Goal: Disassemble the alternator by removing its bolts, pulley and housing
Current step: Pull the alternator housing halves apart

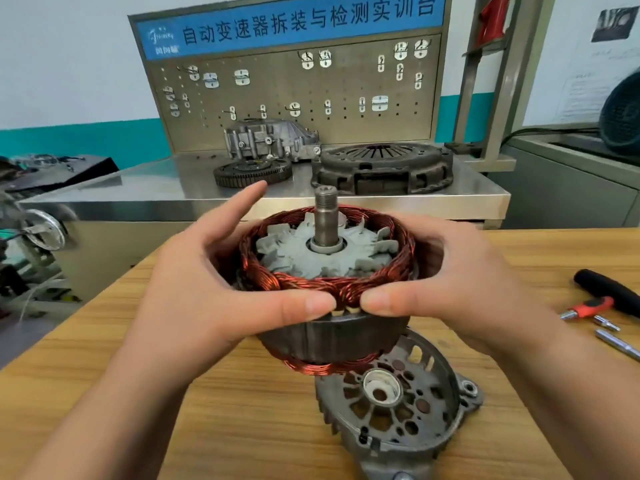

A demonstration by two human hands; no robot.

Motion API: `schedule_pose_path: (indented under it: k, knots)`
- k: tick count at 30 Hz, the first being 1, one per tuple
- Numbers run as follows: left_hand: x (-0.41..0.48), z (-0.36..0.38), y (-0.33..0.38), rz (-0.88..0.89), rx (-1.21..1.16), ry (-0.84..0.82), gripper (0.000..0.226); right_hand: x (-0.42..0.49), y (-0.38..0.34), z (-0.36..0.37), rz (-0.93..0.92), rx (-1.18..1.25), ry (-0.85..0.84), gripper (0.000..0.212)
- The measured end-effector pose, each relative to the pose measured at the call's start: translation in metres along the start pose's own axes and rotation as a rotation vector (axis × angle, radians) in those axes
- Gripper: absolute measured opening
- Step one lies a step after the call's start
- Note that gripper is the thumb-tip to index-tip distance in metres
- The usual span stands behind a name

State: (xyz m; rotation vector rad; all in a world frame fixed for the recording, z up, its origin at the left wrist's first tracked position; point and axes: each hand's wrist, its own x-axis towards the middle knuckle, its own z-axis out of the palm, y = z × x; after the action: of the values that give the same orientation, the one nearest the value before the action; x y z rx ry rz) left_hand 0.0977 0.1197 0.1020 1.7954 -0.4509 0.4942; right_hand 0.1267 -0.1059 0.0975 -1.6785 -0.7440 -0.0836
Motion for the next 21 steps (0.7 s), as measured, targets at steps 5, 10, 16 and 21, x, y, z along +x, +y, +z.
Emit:
schedule_pose_path:
  k: [5, 10, 16, 21]
  knots:
    - [-0.038, -0.050, -0.009, -0.057, 0.074, 0.059, 0.115, 0.006, 0.000, 0.054, 0.056, -0.032, -0.119, 0.065]
    - [-0.093, -0.089, -0.035, -0.170, 0.066, 0.060, 0.117, -0.002, 0.018, 0.115, 0.164, -0.077, -0.215, 0.068]
    - [-0.131, -0.103, -0.072, -0.272, 0.021, 0.104, 0.130, -0.001, 0.032, 0.145, 0.193, -0.219, -0.321, 0.070]
    - [-0.146, -0.096, -0.082, -0.311, 0.026, 0.101, 0.135, -0.001, 0.033, 0.145, 0.248, -0.285, -0.474, 0.073]
